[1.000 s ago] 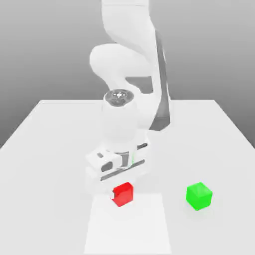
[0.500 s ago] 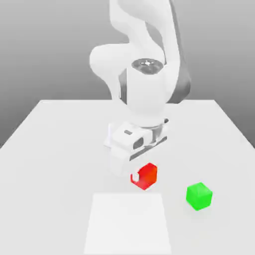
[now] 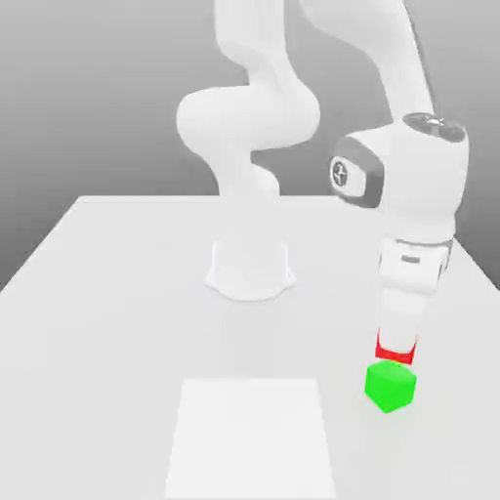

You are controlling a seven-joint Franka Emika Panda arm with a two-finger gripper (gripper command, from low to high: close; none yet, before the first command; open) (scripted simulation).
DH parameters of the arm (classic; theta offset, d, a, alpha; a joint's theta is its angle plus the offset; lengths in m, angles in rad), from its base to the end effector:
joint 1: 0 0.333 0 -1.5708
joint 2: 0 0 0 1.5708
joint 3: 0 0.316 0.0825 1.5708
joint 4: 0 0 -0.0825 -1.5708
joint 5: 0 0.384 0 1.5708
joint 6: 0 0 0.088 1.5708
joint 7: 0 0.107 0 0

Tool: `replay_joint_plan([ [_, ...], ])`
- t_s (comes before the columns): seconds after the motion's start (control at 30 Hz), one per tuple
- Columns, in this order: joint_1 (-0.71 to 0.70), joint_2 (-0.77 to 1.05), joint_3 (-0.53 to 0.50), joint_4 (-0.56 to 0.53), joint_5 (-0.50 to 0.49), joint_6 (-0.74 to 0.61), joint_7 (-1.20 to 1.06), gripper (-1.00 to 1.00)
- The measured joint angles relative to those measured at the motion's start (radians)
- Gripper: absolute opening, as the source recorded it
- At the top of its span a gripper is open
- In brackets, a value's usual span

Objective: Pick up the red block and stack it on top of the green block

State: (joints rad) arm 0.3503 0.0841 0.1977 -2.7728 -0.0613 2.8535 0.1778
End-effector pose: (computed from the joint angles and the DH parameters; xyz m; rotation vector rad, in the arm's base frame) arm 0.3246 0.2045 0.1890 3.0686 0.6674 -0.0014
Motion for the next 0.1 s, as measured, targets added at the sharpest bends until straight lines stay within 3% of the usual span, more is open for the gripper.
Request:
replay_joint_plan([
  [0.03, 0.003, 0.021, -0.006, 0.001, -0.016, 0.019, 0.012, 1.00],
  [0.1, 0.003, 0.021, -0.006, 0.001, -0.016, 0.019, 0.012, 1.00],
])
